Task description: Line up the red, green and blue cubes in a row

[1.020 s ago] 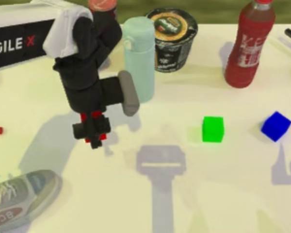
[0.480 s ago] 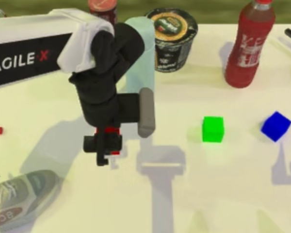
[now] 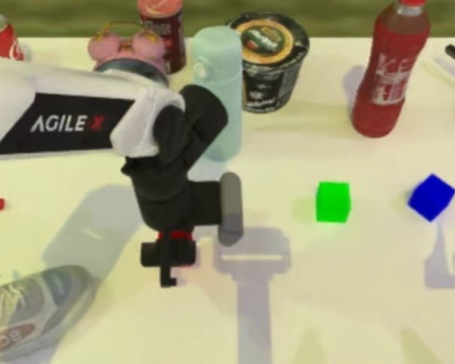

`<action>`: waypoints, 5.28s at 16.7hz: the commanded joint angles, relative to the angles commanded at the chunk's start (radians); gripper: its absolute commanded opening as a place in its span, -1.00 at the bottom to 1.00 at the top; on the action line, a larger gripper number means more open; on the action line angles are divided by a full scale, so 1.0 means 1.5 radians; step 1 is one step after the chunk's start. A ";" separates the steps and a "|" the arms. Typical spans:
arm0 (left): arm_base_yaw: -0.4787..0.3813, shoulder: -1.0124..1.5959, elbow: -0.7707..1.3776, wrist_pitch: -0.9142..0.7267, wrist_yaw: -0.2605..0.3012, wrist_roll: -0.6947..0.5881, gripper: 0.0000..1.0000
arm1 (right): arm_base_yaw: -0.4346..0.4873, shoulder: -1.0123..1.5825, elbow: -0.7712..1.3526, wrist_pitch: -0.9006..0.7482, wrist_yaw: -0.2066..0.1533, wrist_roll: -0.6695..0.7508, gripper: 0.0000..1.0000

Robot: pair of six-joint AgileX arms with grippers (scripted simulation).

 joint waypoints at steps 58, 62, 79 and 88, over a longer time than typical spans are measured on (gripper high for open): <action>0.292 -0.840 -0.521 0.231 -0.021 -0.358 1.00 | 0.181 0.912 0.733 -0.478 0.003 0.208 1.00; 0.354 -1.072 -0.695 0.352 -0.022 -0.480 1.00 | 0.232 1.169 0.935 -0.615 0.003 0.266 1.00; 0.410 -1.350 -0.857 0.540 -0.015 -0.651 1.00 | 0.298 1.498 1.200 -0.750 0.002 0.342 1.00; 0.410 -1.350 -0.857 0.540 -0.015 -0.651 1.00 | 0.300 1.554 1.111 -0.604 0.003 0.346 1.00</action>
